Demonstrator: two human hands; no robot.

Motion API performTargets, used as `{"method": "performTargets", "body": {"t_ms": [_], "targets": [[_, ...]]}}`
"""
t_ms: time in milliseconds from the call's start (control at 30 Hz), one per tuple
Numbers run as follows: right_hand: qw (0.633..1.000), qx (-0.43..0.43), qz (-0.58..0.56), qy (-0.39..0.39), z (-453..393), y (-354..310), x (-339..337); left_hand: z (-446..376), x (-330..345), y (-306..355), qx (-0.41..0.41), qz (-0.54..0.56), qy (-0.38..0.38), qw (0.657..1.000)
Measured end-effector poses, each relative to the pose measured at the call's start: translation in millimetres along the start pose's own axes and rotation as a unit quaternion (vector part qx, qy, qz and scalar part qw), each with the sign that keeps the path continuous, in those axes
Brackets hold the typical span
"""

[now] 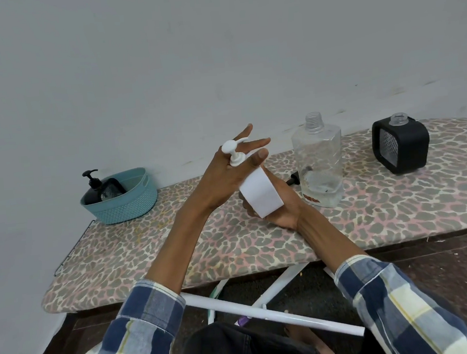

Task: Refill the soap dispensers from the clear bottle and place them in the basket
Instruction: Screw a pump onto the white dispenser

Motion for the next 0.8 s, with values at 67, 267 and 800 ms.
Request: {"method": "performTargets", "body": {"t_ms": [67,267,800], "targets": [[1.000,0.014,-0.007,0.003,-3,3,-6,1,2,1,0.001,0.009,0.001,1.000],[0.997,0.056,-0.037,-0.026,2,9,2,0,7,-3,-0.003,0.023,-0.009,1.000],[0.997,-0.078,0.008,-0.006,-1,-14,7,8,6,-31,-0.166,0.106,0.104,0.975]]}}
Point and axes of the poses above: each hand's wrist, its own z-axis away from the middle knuckle, its own x-axis out of the palm, y = z × x, the point moved 8 cm from there along -z, towards the middle knuckle, and after that the axes turned 15 degrees about -z, right-handed, at the moved point
